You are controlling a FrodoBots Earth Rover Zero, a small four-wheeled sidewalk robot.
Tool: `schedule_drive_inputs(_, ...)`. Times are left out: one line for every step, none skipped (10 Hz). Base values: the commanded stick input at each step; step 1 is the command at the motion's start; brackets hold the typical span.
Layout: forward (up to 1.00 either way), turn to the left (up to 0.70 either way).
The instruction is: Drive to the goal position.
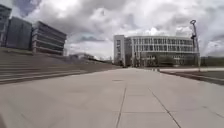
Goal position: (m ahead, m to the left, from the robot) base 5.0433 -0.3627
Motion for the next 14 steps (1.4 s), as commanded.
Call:
schedule_drive_inputs(0.7, 0.0)
schedule_drive_inputs(0.7, 0.0)
schedule_drive_inputs(0.7, 0.0)
schedule_drive_inputs(0.7, 0.0)
schedule_drive_inputs(0.7, 0.0)
schedule_drive_inputs(0.7, 0.0)
schedule_drive_inputs(0.7, 0.0)
schedule_drive_inputs(0.7, 0.0)
schedule_drive_inputs(0.7, 0.0)
schedule_drive_inputs(0.7, 0.0)
schedule_drive_inputs(0.7, 0.0)
schedule_drive_inputs(0.7, 0.0)
schedule_drive_inputs(0.7, 0.0)
schedule_drive_inputs(0.7, 0.0)
